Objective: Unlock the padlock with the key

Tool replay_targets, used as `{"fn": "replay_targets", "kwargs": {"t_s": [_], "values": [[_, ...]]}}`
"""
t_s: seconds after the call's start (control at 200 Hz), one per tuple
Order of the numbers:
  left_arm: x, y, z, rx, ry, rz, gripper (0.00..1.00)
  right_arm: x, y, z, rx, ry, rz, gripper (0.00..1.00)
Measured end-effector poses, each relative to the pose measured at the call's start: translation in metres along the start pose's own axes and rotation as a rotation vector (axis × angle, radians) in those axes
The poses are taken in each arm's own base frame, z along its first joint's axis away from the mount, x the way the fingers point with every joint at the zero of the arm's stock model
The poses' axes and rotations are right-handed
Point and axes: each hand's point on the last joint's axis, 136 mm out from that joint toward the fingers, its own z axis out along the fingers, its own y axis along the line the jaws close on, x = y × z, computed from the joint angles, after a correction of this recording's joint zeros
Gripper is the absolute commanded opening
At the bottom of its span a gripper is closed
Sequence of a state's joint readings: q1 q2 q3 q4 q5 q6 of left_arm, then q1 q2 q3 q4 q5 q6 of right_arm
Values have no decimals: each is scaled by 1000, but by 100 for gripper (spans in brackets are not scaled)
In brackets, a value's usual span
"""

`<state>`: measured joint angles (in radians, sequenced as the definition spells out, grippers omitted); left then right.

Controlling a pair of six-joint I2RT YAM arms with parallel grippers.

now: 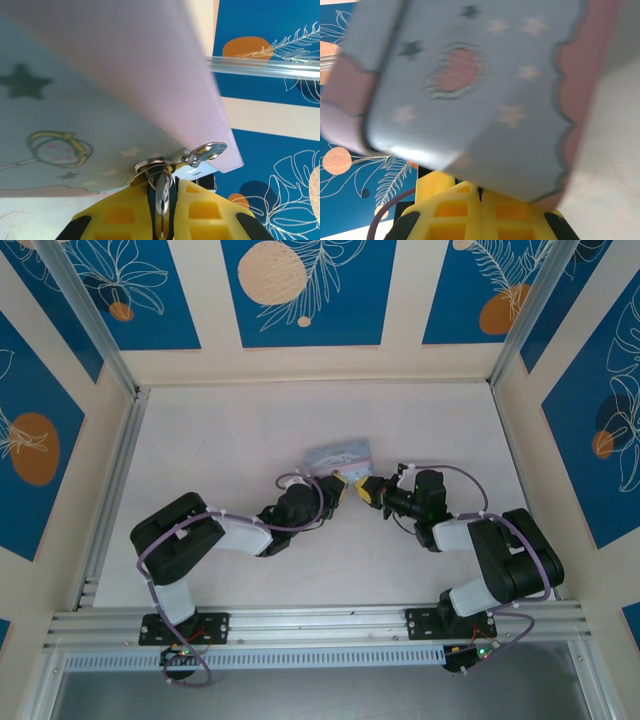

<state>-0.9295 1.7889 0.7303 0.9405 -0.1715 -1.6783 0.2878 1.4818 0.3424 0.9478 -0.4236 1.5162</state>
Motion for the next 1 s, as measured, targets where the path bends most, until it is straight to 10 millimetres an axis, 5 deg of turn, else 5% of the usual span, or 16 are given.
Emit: {"fn": "replay_targets", "kwargs": {"t_s": [0.505,1.0], "values": [[-6,-3,4,18,-36,-20,0,13,8,10,-21,66,-15,0],[5,1,2,10,9,-17,0,6,2,-6,-20,137,1,0]]}}
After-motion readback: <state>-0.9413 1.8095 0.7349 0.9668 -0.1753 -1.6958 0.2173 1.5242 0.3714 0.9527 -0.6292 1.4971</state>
